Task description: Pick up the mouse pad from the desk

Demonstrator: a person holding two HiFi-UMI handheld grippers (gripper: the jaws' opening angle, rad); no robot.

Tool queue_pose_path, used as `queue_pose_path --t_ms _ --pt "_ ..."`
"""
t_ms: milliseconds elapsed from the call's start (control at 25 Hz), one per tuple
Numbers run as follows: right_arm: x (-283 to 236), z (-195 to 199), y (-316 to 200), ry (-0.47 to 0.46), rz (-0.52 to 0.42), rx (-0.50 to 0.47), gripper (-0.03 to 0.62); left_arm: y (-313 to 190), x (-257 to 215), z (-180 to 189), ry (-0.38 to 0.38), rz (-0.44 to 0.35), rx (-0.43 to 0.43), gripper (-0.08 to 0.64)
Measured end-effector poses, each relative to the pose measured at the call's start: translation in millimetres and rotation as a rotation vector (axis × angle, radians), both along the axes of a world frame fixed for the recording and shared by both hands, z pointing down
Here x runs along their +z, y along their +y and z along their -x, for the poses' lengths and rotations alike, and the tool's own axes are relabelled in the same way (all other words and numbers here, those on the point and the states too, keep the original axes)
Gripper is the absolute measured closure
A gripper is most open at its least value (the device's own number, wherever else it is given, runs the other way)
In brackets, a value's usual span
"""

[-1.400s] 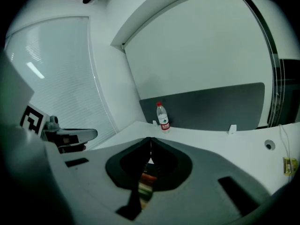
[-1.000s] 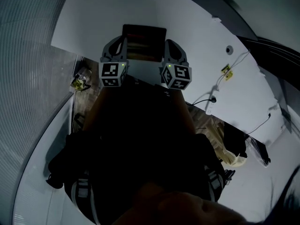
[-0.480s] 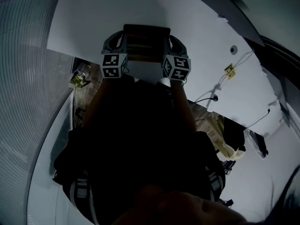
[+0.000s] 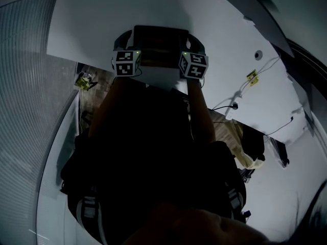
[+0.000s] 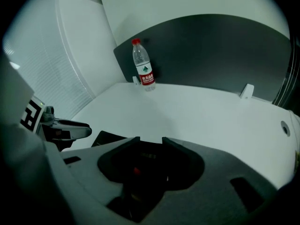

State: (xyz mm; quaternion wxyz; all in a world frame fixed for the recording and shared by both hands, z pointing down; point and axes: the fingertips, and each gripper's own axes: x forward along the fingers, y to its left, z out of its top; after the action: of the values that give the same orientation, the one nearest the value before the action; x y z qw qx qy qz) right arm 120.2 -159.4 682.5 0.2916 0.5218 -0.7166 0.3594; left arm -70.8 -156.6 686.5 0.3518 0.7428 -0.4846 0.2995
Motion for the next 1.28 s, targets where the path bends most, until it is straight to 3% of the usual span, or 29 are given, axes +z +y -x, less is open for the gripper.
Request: queue_pose_path --t_ms 280,600,1280 --pt "30.4 -6.2 3.8 0.031 0.083 0.004 0.422 -4.6 24.6 -4.4 -0.002 0.054 -0.016 0.374" --pt "47.2 -9.0 3.2 0.057 0.117 0.029 0.402 -4.4 44.6 -5.4 -0.011 0.096 0.008 0.36" --pt "52.1 -4.9 6.5 0.158 0.108 0.003 0.39 -2.2 47.2 -18.1 -0.102 0.057 0.061 0.337"
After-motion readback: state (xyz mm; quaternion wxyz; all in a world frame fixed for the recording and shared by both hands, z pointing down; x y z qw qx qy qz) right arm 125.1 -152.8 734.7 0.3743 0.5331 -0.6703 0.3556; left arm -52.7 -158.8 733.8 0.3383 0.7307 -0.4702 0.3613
